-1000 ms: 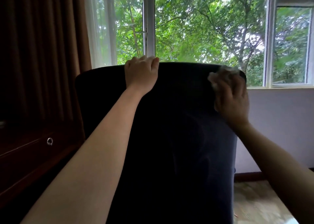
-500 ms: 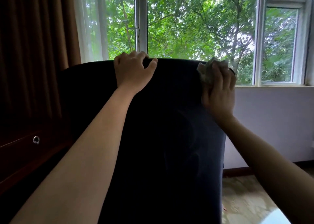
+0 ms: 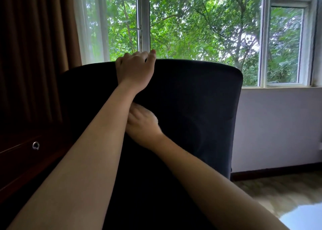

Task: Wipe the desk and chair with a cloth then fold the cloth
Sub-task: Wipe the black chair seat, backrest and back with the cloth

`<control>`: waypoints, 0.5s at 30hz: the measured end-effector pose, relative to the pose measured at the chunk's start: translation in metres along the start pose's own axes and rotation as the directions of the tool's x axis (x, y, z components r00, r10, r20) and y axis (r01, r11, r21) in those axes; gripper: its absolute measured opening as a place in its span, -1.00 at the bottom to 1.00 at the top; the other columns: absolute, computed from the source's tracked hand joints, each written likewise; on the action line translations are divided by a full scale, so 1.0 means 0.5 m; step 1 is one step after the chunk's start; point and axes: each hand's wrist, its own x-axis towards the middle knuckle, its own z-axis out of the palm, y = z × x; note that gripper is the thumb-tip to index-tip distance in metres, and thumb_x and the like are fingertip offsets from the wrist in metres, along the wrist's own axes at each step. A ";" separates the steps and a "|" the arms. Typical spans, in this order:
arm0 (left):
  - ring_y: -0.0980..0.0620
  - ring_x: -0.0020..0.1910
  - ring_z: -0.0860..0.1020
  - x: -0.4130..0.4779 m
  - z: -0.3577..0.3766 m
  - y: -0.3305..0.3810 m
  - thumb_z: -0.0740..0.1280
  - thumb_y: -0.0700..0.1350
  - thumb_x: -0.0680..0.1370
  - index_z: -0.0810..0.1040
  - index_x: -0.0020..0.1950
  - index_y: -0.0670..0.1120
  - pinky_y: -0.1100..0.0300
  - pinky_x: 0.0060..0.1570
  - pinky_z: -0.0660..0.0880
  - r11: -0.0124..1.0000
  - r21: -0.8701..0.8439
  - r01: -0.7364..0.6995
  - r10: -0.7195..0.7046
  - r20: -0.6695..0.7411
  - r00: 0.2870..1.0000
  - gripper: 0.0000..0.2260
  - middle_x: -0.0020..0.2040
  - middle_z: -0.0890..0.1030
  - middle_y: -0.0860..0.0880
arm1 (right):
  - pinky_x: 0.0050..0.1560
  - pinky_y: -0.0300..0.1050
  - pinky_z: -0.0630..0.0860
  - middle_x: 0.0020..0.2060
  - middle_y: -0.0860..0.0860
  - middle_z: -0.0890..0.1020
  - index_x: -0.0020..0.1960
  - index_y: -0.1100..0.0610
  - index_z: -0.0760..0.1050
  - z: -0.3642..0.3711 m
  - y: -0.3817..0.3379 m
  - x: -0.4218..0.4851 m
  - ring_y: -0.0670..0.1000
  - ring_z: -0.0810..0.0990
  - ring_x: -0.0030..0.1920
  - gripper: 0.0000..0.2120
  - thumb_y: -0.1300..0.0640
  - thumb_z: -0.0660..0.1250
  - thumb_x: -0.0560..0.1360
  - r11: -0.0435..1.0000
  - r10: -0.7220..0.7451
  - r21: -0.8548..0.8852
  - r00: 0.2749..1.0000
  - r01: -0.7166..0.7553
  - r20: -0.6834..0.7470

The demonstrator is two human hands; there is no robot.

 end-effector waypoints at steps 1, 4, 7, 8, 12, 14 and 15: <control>-0.11 0.31 0.34 0.002 0.000 -0.002 -0.08 0.10 0.65 0.51 0.23 -0.07 0.05 0.31 0.10 1.000 0.006 0.002 -0.002 0.001 1.000 -0.54 0.30 0.49 -0.11 | 0.22 0.03 0.41 0.07 0.21 0.61 0.09 0.24 0.61 -0.007 0.021 -0.006 0.19 0.50 0.18 -0.75 0.20 0.18 0.58 0.996 0.094 0.012 0.995 -0.094 -0.035; -0.14 0.29 0.36 0.001 0.002 -0.005 -0.06 0.09 0.65 0.52 0.20 -0.09 0.05 0.28 0.13 0.999 0.041 -0.003 0.004 -0.015 1.000 -0.57 0.28 0.50 -0.13 | 0.12 0.01 0.44 -0.01 0.22 0.61 0.16 0.19 0.53 -0.068 0.134 -0.054 0.17 0.45 0.10 -0.78 0.20 0.18 0.58 0.919 0.378 -0.069 0.917 -0.389 -0.128; -0.12 0.30 0.35 -0.001 0.010 -0.005 -0.02 0.10 0.64 0.51 0.20 -0.09 0.05 0.29 0.12 0.998 0.063 -0.015 0.017 -0.032 0.999 -0.58 0.26 0.50 -0.12 | 0.19 0.05 0.28 0.17 0.31 0.53 0.30 0.16 0.36 -0.122 0.265 -0.146 0.21 0.38 0.15 -0.63 0.21 0.21 0.49 0.667 0.685 -0.113 0.666 -0.736 -0.296; -0.12 0.29 0.35 -0.002 0.013 -0.004 -0.01 0.11 0.64 0.52 0.19 -0.09 0.04 0.29 0.11 0.997 0.074 -0.021 0.024 -0.041 0.999 -0.58 0.25 0.50 -0.12 | 0.20 0.05 0.25 0.20 0.34 0.49 0.32 0.19 0.35 -0.134 0.294 -0.168 0.25 0.38 0.17 -0.61 0.19 0.20 0.50 0.541 0.782 -0.060 0.528 -0.839 -0.332; -0.11 0.27 0.35 -0.003 0.025 0.007 -0.02 0.16 0.62 0.52 0.13 -0.08 0.02 0.28 0.12 0.995 0.093 -0.038 0.044 -0.065 0.997 -0.56 0.21 0.51 -0.11 | 0.15 0.07 0.21 0.23 0.38 0.42 0.32 0.36 0.37 -0.147 0.306 -0.166 0.40 0.41 0.15 -0.54 0.10 0.10 0.53 0.239 0.927 0.078 0.204 -0.968 -0.316; -0.10 0.27 0.35 -0.002 0.027 0.014 -0.03 0.18 0.62 0.52 0.15 -0.06 0.01 0.29 0.11 0.995 0.093 -0.046 0.051 -0.053 0.997 -0.55 0.21 0.51 -0.10 | 0.17 0.09 0.20 0.24 0.41 0.43 0.30 0.33 0.39 -0.125 0.257 -0.132 0.41 0.44 0.15 -0.56 0.15 0.13 0.49 0.322 0.891 -0.019 0.310 -0.946 -0.331; -0.10 0.28 0.34 -0.001 0.026 0.017 -0.04 0.18 0.62 0.52 0.17 -0.05 0.01 0.29 0.11 0.994 0.095 -0.047 0.051 -0.043 0.998 -0.54 0.23 0.50 -0.10 | 0.19 0.08 0.20 0.23 0.41 0.45 0.29 0.28 0.38 -0.105 0.225 -0.113 0.39 0.46 0.16 -0.59 0.17 0.16 0.47 0.407 0.858 -0.066 0.407 -0.911 -0.315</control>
